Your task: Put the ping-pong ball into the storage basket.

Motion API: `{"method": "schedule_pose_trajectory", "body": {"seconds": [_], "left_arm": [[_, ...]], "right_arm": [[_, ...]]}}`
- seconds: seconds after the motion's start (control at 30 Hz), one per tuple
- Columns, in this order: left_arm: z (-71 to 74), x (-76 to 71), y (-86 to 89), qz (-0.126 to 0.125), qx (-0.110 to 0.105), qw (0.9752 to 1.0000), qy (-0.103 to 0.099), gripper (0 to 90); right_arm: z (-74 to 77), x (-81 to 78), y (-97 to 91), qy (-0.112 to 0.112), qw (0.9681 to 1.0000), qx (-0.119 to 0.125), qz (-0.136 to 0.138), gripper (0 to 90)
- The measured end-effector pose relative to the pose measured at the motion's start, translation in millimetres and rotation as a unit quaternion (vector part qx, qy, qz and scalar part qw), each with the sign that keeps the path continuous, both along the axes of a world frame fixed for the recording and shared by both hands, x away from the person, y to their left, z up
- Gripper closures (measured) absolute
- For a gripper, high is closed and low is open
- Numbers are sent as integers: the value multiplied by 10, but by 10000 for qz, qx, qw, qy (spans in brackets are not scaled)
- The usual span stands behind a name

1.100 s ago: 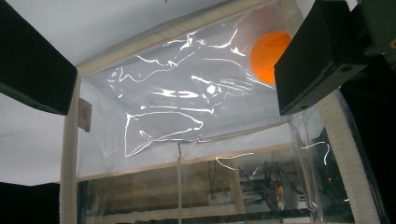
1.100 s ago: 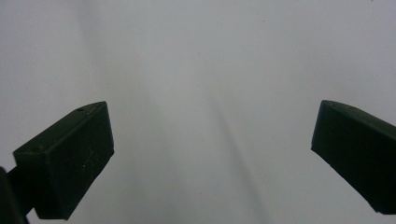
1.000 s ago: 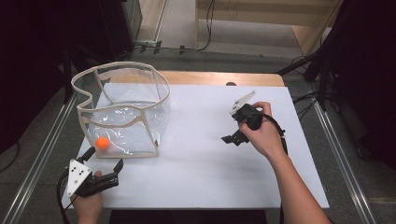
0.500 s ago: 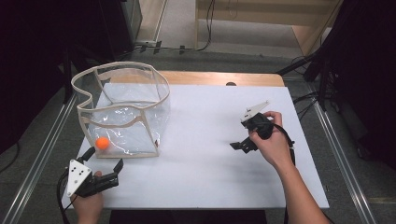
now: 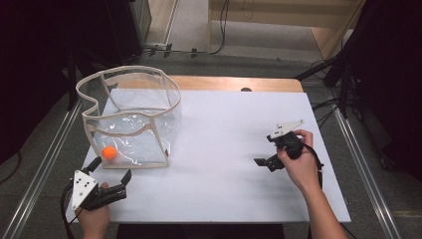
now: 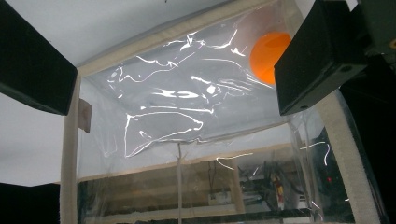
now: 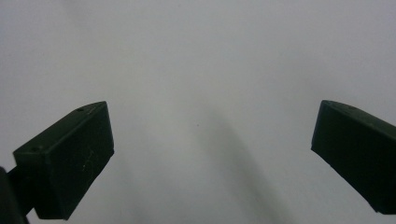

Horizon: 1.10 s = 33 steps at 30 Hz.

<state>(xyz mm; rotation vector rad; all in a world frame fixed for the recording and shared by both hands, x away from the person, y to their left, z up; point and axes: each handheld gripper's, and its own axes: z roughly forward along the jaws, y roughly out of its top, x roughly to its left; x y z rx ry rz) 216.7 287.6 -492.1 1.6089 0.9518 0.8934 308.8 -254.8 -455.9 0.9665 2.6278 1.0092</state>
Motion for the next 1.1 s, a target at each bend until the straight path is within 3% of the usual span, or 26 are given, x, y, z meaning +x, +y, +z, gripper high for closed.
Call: {"method": "schedule_pose_trajectory", "body": {"seconds": [0.53, 1.1], "left_arm": [[1, -7, 4, -15, -11, 10000, -30, 0], [-1, -9, 1, -19, 7, 10000, -29, 0]], "right_arm": [[-155, -265, -293, -408, 9971, 529, -361, 0], [-380, -574, -553, -874, 9869, 1162, -702, 0]]}}
